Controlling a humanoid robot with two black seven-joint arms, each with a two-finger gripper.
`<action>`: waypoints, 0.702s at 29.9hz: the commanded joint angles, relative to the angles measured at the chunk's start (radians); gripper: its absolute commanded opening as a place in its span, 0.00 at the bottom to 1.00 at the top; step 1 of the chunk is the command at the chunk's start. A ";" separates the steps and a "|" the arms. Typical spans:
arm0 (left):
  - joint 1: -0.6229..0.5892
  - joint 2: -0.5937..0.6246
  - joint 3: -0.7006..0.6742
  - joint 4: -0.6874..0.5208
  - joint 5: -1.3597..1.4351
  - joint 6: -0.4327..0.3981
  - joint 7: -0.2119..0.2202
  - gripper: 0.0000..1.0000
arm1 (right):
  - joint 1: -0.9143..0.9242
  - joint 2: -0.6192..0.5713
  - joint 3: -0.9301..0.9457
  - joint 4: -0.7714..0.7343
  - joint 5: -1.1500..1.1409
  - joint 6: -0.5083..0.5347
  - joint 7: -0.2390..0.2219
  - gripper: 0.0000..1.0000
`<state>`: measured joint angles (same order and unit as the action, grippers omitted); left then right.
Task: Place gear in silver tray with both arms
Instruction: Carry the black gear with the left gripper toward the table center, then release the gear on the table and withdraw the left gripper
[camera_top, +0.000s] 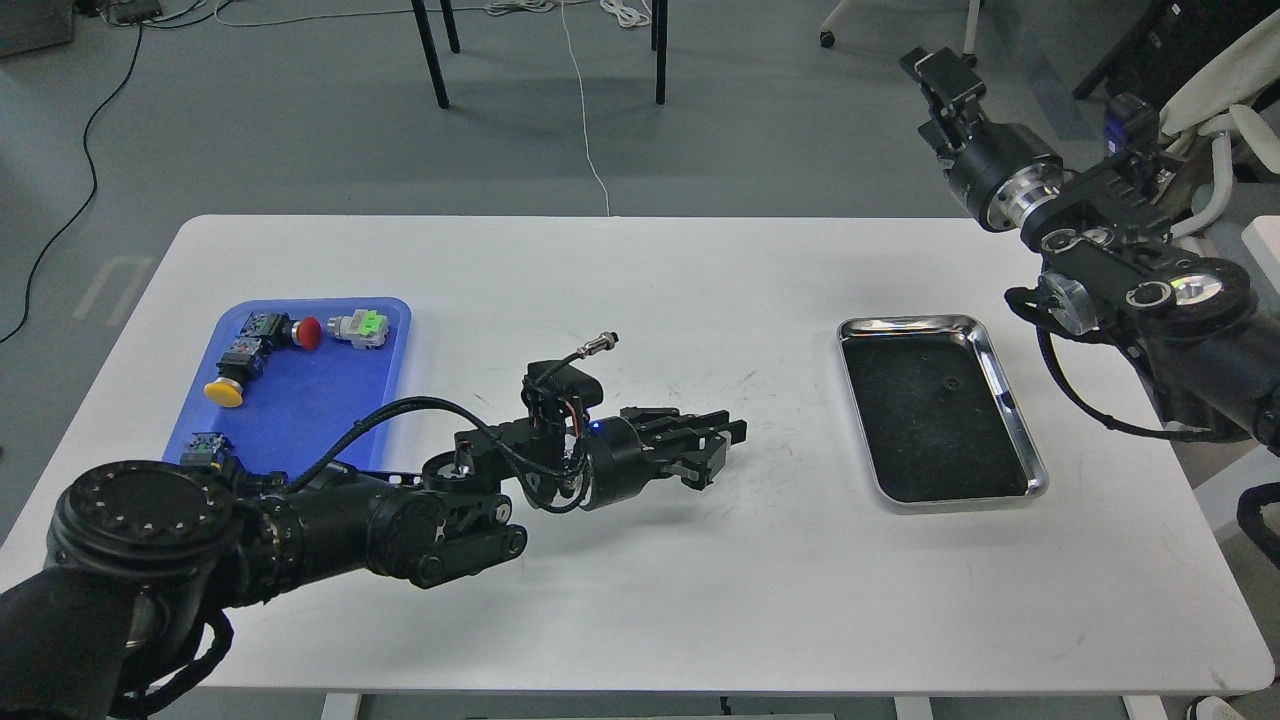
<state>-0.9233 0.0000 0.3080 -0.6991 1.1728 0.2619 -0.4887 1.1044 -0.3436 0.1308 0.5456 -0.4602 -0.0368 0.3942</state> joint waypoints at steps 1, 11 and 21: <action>0.001 0.000 -0.012 0.000 -0.001 -0.001 0.000 0.41 | 0.000 0.002 0.000 -0.001 -0.002 0.000 0.000 0.94; 0.001 0.000 -0.013 0.000 -0.002 -0.006 0.000 0.45 | 0.000 0.002 0.000 -0.001 -0.002 0.000 0.000 0.94; -0.017 0.000 -0.154 0.000 -0.067 -0.049 0.000 0.51 | 0.012 0.002 -0.008 0.008 -0.005 0.009 0.000 0.95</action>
<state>-0.9358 0.0000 0.2108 -0.6993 1.1392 0.2437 -0.4887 1.1044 -0.3421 0.1267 0.5484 -0.4633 -0.0366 0.3942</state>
